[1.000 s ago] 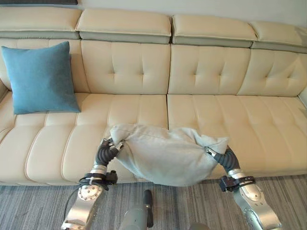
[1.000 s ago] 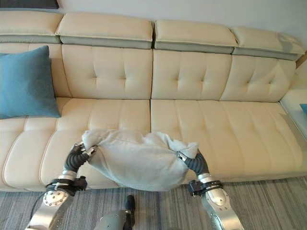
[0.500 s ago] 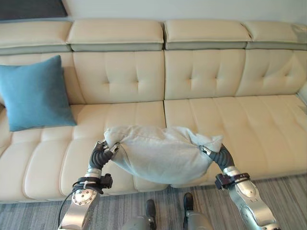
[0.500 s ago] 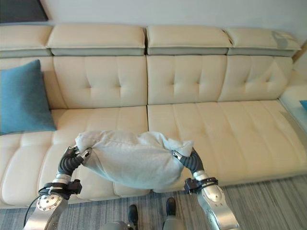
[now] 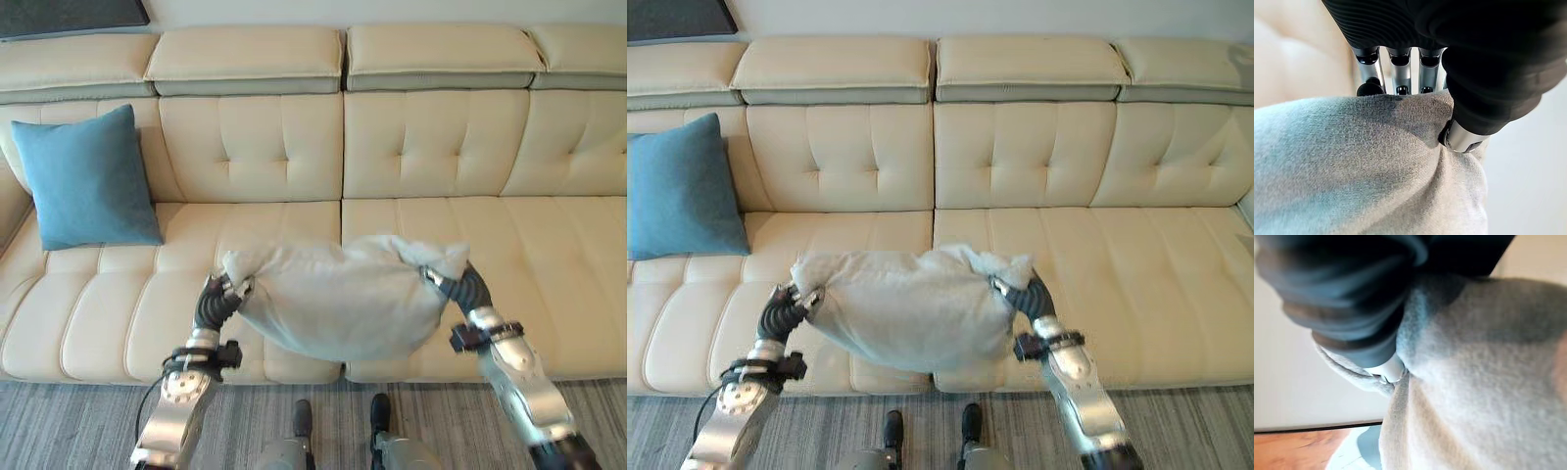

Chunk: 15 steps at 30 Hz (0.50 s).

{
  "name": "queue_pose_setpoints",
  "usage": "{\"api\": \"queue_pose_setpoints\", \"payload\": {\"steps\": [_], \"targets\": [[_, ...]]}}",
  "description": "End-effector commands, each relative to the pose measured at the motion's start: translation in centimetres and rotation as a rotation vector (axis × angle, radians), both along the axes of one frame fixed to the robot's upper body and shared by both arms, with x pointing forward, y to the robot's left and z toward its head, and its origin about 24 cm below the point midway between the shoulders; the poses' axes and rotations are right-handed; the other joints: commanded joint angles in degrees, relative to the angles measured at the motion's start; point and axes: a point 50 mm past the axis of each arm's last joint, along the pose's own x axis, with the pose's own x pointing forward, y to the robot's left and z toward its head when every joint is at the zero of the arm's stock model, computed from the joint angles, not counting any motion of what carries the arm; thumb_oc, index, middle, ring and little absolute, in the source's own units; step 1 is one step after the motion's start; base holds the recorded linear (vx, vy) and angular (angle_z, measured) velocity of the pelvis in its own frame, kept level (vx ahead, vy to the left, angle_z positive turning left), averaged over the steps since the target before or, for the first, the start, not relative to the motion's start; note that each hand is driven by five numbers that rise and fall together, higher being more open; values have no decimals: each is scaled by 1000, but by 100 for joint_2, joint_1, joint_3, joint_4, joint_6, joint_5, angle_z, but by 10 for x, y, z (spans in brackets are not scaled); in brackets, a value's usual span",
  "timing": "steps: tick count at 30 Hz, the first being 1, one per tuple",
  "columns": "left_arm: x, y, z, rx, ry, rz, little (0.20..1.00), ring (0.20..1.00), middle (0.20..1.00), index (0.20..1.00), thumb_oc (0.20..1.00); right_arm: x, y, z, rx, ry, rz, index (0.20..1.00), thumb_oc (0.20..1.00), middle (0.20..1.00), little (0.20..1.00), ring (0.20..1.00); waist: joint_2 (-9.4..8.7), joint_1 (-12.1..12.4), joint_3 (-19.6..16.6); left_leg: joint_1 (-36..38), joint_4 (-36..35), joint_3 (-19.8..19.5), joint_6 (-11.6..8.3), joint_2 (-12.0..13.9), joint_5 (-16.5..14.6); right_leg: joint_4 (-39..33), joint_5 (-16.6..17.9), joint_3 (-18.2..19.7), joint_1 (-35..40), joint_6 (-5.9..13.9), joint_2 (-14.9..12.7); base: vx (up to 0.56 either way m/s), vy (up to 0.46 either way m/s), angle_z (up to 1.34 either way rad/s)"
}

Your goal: Pick up all the scattered cushions and arrange them neatly on the sofa.

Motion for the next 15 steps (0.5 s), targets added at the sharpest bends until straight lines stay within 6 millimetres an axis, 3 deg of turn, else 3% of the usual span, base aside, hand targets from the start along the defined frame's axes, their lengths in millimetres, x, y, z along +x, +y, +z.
{"api": "queue_pose_setpoints", "payload": {"steps": [1, 4, 7, 9, 14, 15], "targets": [[29, -16, 56, 86, -285, -41, 200, 200, 200, 200, 200, 16, 42, 83, 74, -415, 81, 200, 200, 200, 200, 200, -105, 53, -138, -12, 554, -63, -284, 177, -780, 778, -869, -10, -306, 255, -283, -66, -7, 17], [57, -30, 83, 110, -373, -33, 200, 200, 200, 200, 200, 37, 61, 111, 27, -491, 46, 200, 200, 200, 200, 200, -72, 108, -12, -315, 508, -104, -314, 164, -653, 847, -819, 13, -642, 270, -290, -92, -5, 7], [89, -39, 127, 147, -483, 4, 200, 200, 200, 200, 200, 65, 64, 152, -51, -573, -51, 200, 200, 200, 200, 200, -74, 179, 145, -685, 444, -155, -372, 151, -477, 877, -727, 28, -1003, 303, -300, -78, -29, 7], [104, -44, 148, 163, -520, 28, 200, 200, 200, 200, 200, 78, 61, 170, -79, -588, -120, 200, 200, 200, 200, 200, -84, 210, 207, -869, 397, -180, -401, 153, -381, 857, -668, 34, -1168, 331, -310, -38, -42, 14], [125, -43, 172, 275, -525, 94, 200, 200, 200, 200, 200, 95, 42, 187, -127, -581, -266, 200, 200, 200, 200, 200, -53, 236, 363, -1173, 239, -276, -438, 144, -194, 778, -579, 52, -1462, 404, -316, -5, -10, 4], [129, -42, 176, 289, -513, 105, 1000, 1000, 1000, 1000, 1000, 98, 40, 187, -142, -570, -285, 235, 235, 235, 235, 235, -42, 224, 375, -1211, 193, -281, -442, 145, -159, 768, -562, 59, -1509, 409, -314, 0, 0, 0]]}}
